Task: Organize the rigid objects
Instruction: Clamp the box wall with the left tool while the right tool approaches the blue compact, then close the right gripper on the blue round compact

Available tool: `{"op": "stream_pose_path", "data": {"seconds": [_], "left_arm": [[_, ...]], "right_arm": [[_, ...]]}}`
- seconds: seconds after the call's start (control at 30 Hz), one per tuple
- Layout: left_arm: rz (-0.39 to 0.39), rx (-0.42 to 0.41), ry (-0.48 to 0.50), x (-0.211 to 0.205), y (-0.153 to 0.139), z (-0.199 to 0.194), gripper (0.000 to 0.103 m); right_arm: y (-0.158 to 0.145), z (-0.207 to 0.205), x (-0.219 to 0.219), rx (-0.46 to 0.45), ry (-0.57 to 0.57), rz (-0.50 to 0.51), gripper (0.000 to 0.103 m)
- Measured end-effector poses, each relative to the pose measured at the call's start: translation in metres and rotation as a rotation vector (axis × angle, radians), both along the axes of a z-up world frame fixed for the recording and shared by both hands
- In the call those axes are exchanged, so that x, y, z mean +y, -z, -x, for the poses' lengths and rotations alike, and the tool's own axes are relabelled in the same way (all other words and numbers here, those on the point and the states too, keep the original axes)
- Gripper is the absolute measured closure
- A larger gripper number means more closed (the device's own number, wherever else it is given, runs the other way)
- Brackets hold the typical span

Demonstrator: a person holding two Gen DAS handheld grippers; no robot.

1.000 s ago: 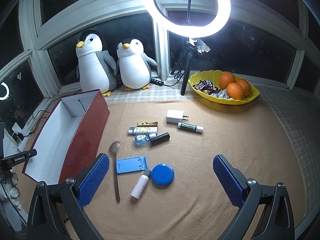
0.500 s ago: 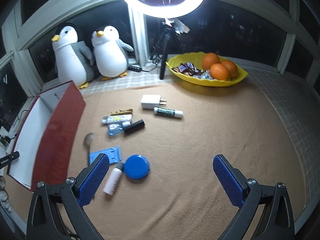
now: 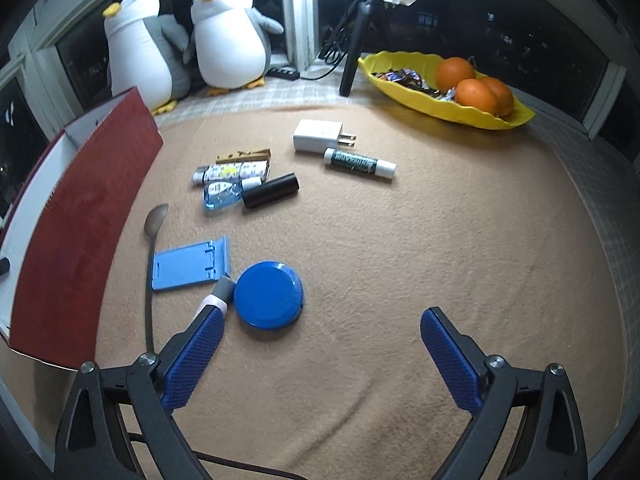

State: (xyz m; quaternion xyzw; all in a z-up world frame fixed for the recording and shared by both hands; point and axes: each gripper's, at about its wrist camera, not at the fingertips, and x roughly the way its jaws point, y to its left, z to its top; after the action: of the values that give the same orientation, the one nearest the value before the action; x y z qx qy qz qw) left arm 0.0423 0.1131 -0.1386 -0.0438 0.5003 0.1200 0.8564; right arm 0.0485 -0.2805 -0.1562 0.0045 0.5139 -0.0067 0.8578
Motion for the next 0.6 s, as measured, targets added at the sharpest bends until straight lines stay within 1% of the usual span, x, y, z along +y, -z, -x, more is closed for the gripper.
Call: {"op": "stream_pose_path", "data": {"seconds": [0.13,0.2,0.27,0.6], "left_arm": [[-0.003,0.009,-0.006,-0.001,0.002,0.0,0.093],[-0.004,0.017,-0.008,-0.001,0.003,0.0,0.093],[-0.008,0.022,-0.011,-0.002,0.004,-0.001,0.093],[-0.022,0.039,-0.024,-0.003,0.005,-0.001,0.093]], "right_arm": [[0.01,-0.004,0.002,0.024,-0.026,-0.003,0.012],[0.014,-0.006,0.003,0.033,-0.041,0.0,0.018],[0.019,-0.008,0.006,0.043,-0.064,0.001,0.02],[0.037,-0.019,0.015,0.082,-0.118,0.009,0.026]]}}
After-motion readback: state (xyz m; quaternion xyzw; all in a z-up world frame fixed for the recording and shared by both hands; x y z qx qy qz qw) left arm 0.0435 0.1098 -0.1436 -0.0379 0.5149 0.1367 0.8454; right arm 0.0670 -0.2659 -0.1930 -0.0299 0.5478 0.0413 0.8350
